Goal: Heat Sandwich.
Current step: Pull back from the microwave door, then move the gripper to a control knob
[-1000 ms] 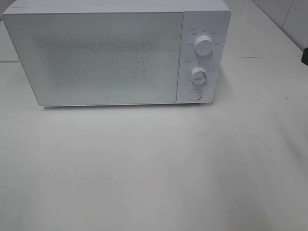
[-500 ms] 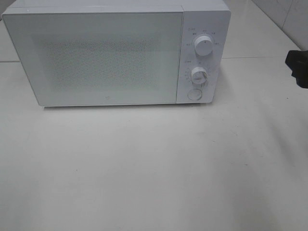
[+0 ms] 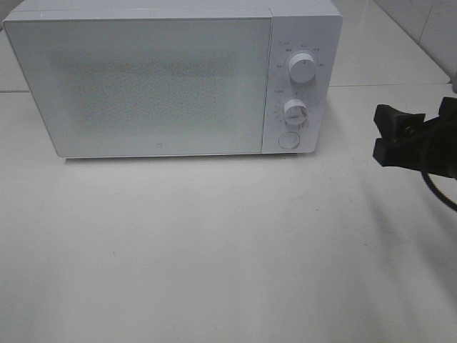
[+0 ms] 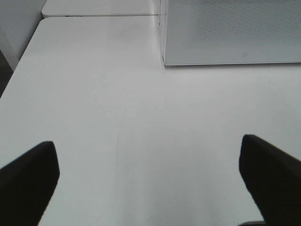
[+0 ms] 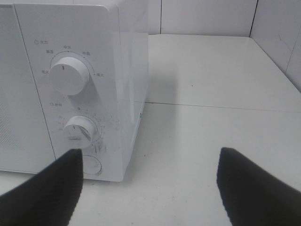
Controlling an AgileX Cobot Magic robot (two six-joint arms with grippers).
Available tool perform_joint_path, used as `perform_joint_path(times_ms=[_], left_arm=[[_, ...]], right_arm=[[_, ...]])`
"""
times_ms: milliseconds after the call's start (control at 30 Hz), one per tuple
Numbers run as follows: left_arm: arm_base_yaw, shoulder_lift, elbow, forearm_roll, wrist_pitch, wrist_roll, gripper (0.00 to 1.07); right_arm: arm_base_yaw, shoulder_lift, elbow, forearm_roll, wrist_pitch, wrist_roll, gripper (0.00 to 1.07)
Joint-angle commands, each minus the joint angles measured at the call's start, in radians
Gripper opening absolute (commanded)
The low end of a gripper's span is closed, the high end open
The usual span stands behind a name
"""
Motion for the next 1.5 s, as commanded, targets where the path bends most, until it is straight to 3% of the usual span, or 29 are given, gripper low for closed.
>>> perform_joint_path(times_ms=[33,367,667,1133,1500], left_arm=[[-0.001,-0.028,0.004,-0.010,-0.005,-0.002,0.98],[-0.001,-0.028,0.004,-0.010,-0.005,-0.002,0.98],[-0.001,-0.028,0.004,-0.010,-0.005,-0.002,0.98],[-0.001,-0.028,0.004,-0.010,-0.005,-0.002,0.98],[-0.001,-0.028,0.004,-0.010,-0.005,-0.002,0.98]], right_arm=[[0.085,0.058,-0.002,0.108,-0.126,-0.057,0.75],[0.270,0.226,-0.019,0.312,-0.282,-0.065,0.75],[0.391,0.365,-0.132,0.434,-0.275,-0.065,0.75],[0.479,0.456,-0.251,0.495,-0.211,-0.113,0.75],[0.479,0.456,-0.258,0.513,-0.187,-0.136,0.75]])
